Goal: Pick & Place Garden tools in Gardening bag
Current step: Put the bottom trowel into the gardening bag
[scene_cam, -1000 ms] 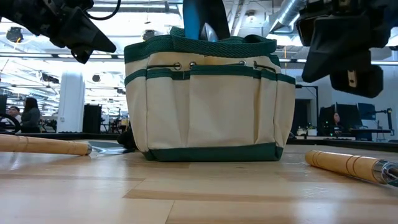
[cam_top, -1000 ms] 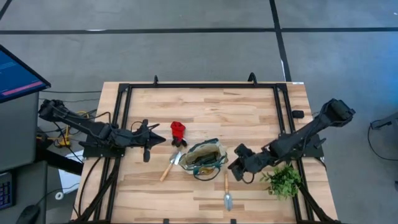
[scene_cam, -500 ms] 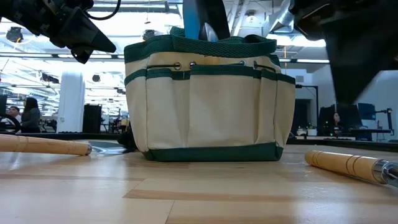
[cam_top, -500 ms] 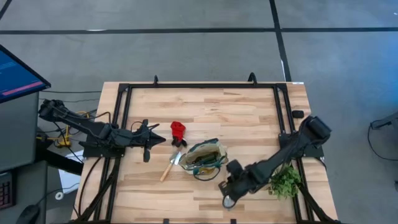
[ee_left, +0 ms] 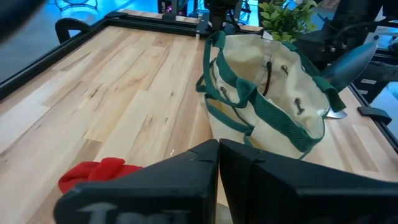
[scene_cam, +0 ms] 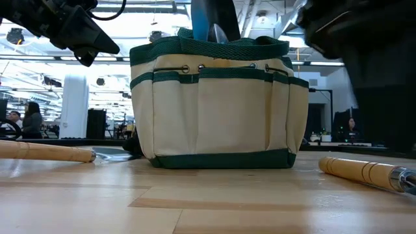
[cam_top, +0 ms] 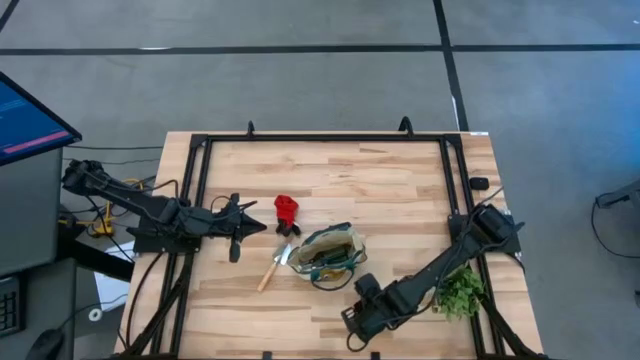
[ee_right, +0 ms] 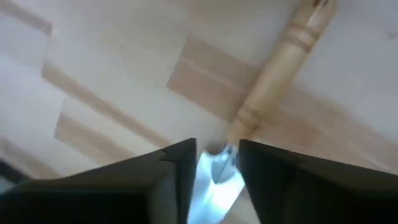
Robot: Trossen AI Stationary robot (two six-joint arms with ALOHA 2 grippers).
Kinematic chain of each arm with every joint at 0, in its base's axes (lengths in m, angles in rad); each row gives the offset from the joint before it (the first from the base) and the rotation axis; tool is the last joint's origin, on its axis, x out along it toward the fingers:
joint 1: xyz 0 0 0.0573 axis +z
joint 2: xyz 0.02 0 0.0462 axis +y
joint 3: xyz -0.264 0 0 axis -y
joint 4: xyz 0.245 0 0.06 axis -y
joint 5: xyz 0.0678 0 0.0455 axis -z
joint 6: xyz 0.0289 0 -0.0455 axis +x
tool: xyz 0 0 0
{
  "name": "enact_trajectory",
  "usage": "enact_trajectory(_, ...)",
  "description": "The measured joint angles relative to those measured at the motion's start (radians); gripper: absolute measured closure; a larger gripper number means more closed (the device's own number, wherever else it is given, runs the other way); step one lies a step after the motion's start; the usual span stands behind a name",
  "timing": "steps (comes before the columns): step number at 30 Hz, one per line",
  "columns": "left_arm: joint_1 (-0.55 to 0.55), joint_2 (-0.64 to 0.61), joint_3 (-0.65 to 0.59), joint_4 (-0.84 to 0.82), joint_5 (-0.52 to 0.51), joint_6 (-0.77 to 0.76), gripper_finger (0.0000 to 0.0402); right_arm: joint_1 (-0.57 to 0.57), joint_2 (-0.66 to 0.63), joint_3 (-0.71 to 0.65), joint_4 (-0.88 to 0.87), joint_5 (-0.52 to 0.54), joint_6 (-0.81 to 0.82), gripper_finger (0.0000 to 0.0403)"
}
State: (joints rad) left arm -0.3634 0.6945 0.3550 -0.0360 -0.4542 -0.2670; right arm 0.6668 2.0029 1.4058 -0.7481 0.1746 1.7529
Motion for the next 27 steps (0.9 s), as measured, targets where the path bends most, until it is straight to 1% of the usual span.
enact_trajectory(6, 0.000, 0.000, 0.000, 0.000, 0.000, 0.000, 0.0400, -0.021, -0.001, -0.002, -0.018, 0.007, -0.005, 0.0231)
enact_trajectory(9, 0.000, 0.000, 0.000, 0.000, 0.000, 0.000, 0.0400, -0.023, -0.001, -0.002, -0.047, 0.007, -0.003, 0.0215)
enact_trajectory(11, 0.000, 0.000, 0.000, 0.000, 0.000, 0.000, 0.0400, -0.026, -0.001, -0.002, -0.074, 0.007, 0.008, 0.0212)
enact_trajectory(14, 0.000, 0.000, 0.000, 0.000, 0.000, 0.000, 0.0400, -0.027, -0.001, -0.003, -0.094, 0.007, 0.010, 0.0220)
enact_trajectory(23, 0.000, 0.000, 0.000, 0.000, 0.000, -0.001, 0.0400, -0.019, -0.001, -0.003, -0.046, 0.010, -0.007, 0.0274)
enact_trajectory(27, 0.000, 0.000, 0.000, 0.000, 0.000, -0.001, 0.0400, 0.002, -0.001, -0.003, -0.041, 0.033, -0.016, 0.0285)
